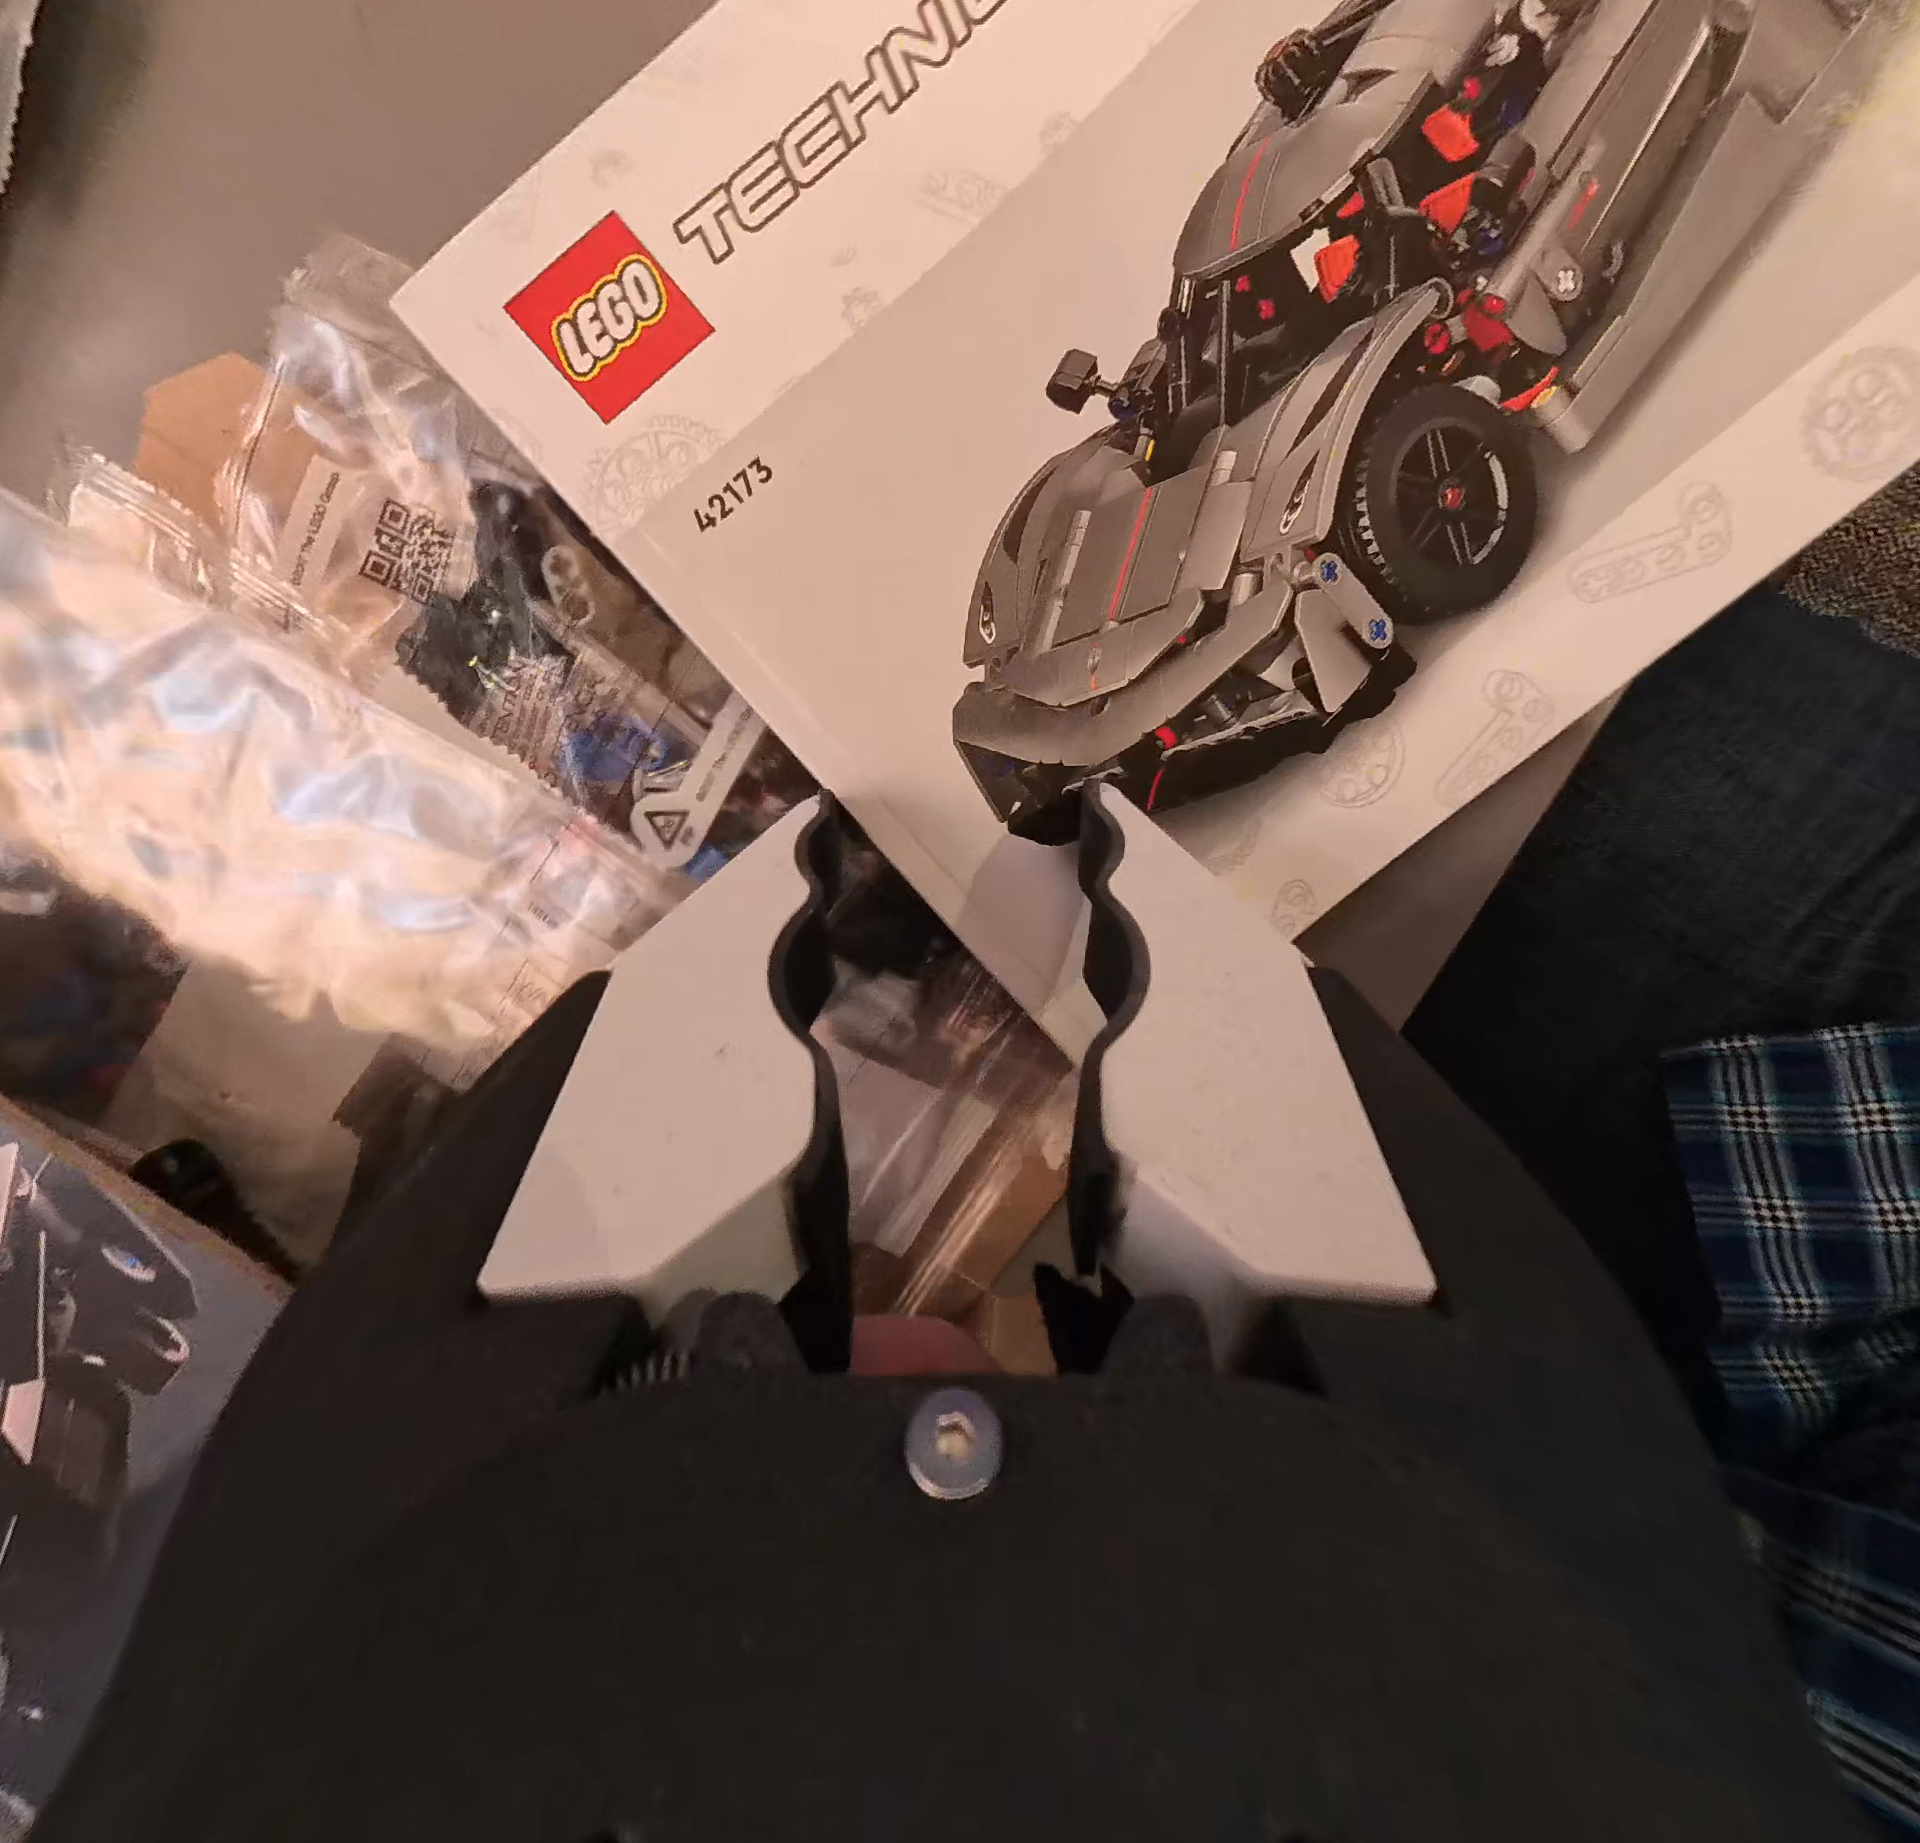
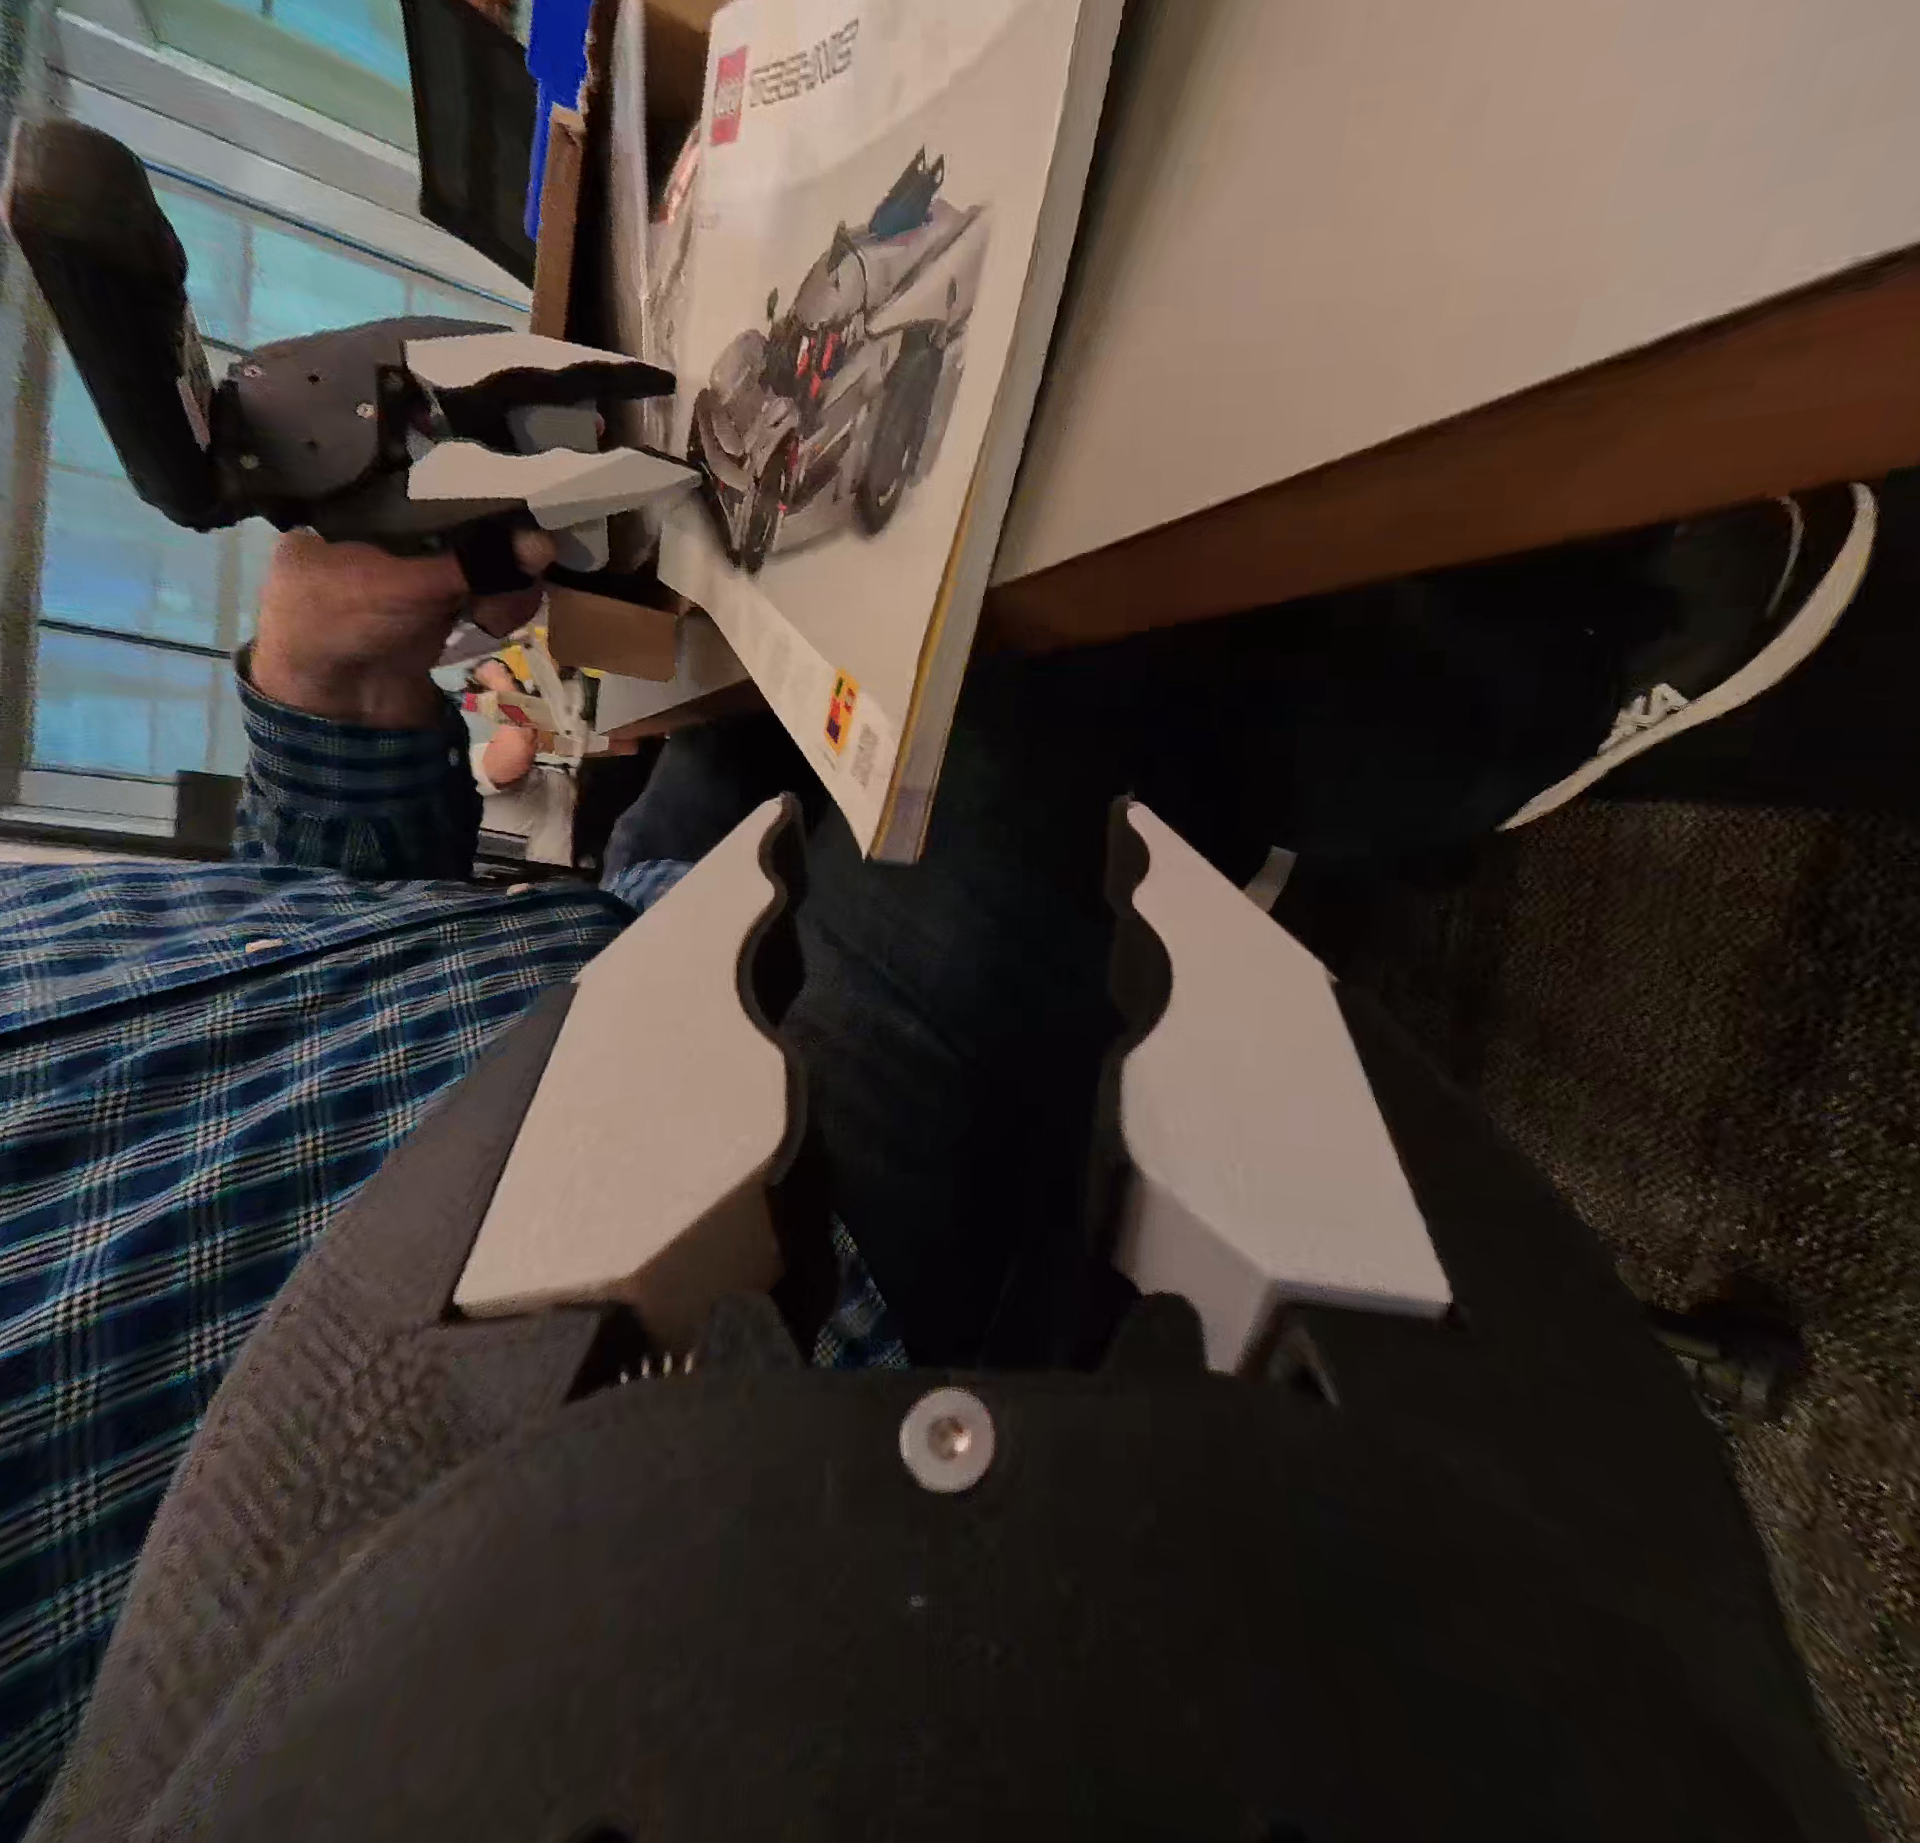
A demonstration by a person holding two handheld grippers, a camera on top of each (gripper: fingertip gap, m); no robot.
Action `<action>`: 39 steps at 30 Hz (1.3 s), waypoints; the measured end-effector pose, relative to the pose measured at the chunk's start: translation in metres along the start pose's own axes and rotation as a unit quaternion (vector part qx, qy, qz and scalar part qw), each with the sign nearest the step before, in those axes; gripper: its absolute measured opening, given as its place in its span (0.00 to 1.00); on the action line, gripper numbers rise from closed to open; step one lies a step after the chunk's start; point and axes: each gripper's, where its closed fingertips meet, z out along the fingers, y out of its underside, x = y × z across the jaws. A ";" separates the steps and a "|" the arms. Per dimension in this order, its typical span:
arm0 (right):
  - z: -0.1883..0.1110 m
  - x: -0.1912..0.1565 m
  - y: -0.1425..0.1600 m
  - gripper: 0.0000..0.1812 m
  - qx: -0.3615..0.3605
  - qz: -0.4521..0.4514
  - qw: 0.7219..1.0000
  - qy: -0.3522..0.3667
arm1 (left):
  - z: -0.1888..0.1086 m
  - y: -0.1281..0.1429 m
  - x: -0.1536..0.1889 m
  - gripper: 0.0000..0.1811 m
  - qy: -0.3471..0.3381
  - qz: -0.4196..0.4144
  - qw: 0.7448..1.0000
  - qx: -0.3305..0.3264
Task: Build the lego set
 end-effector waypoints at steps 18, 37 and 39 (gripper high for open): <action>0.000 -0.046 -0.007 0.02 0.033 -0.219 0.975 -0.013 | 0.001 -0.019 0.017 0.42 0.035 -0.062 0.996 0.047; -0.032 -0.065 -0.020 0.02 0.105 -0.424 0.897 -0.065 | 0.023 -0.090 0.041 0.26 0.335 -0.198 0.915 0.103; -0.031 -0.073 -0.023 0.02 0.110 -0.416 0.898 -0.090 | 0.016 -0.096 0.041 0.15 0.357 -0.206 0.903 0.119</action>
